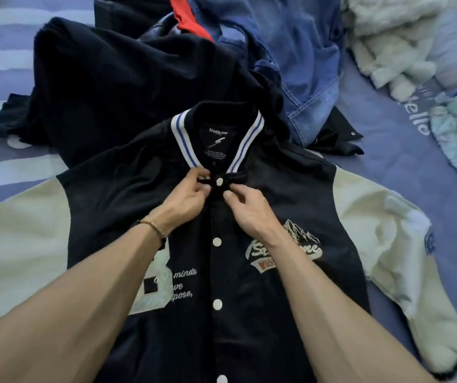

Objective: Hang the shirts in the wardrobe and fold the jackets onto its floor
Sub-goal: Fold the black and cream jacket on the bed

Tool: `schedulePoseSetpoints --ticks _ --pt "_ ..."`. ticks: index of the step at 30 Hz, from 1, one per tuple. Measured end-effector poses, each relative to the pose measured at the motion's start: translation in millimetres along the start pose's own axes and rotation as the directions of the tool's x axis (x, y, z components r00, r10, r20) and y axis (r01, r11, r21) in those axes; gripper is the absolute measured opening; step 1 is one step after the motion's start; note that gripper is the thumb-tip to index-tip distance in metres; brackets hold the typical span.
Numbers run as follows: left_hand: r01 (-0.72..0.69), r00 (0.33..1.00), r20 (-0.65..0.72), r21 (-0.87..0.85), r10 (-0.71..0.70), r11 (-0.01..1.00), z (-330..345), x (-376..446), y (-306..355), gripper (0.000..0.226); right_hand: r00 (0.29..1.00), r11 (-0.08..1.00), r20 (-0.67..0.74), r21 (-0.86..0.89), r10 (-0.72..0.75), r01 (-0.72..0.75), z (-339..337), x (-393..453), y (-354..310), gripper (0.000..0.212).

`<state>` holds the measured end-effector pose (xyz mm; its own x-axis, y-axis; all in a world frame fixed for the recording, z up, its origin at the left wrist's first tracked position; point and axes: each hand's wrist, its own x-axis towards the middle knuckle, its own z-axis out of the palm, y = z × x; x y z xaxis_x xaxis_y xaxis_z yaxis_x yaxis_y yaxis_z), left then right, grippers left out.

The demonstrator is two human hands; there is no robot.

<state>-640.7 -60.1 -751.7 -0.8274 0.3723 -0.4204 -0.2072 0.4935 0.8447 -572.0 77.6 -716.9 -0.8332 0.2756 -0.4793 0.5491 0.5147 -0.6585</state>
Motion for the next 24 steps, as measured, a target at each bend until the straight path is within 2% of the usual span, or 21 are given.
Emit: schedulePoseSetpoints --ticks 3,6,8,10,11,13,14,15,17,18,21,24 --pt "0.024 0.994 -0.107 0.17 -0.006 0.985 19 -43 -3 0.045 0.983 1.0 -0.181 -0.003 -0.007 0.007 -11 -44 20 0.036" --pt "0.174 0.983 -0.106 0.23 -0.153 0.958 54 -93 -5 0.054 0.925 0.993 -0.379 -0.089 0.042 -0.082 -28 -93 67 0.031" --pt "0.284 0.959 -0.122 0.346 -0.257 0.894 76 -128 -10 0.056 0.857 0.965 -0.512 -0.184 0.068 -0.186 -43 -125 105 0.038" --pt "0.355 0.934 -0.121 0.424 -0.336 0.833 95 -167 -12 0.056 0.802 0.924 -0.57 -0.183 0.179 -0.336 -61 -159 147 0.056" --pt "0.381 0.922 -0.113 0.442 -0.371 0.812 103 -186 -15 0.058 0.778 0.898 -0.557 -0.125 0.289 -0.423 -67 -172 172 0.066" --pt "0.424 0.901 -0.119 0.455 -0.418 0.783 119 -223 -24 0.059 0.745 0.832 -0.41 0.07 0.526 -0.55 -74 -197 212 0.08" --pt "0.438 0.895 -0.139 0.458 -0.425 0.773 125 -238 -30 0.058 0.751 0.815 -0.319 0.184 0.579 -0.55 -75 -206 227 0.079" --pt "0.449 0.89 -0.158 0.464 -0.427 0.764 131 -252 -37 0.055 0.765 0.801 -0.249 0.27 0.594 -0.534 -75 -214 240 0.07" --pt "0.446 0.893 -0.183 0.472 -0.411 0.76 146 -279 -48 0.049 0.818 0.812 -0.146 0.307 0.556 -0.497 -75 -232 259 0.038" --pt "0.444 0.895 -0.186 0.46 -0.405 0.769 151 -289 -54 0.047 0.84 0.825 -0.102 0.286 0.532 -0.488 -76 -237 266 0.031" --pt "0.448 0.892 -0.253 0.389 -0.375 0.805 160 -310 -69 0.033 0.889 0.869 0.0 0.213 0.457 -0.447 -81 -253 282 0.027" --pt "0.394 0.901 -0.327 0.342 -0.285 0.853 164 -316 -81 0.026 0.912 0.93 -0.189 0.138 0.363 -0.342 -80 -266 293 0.02"
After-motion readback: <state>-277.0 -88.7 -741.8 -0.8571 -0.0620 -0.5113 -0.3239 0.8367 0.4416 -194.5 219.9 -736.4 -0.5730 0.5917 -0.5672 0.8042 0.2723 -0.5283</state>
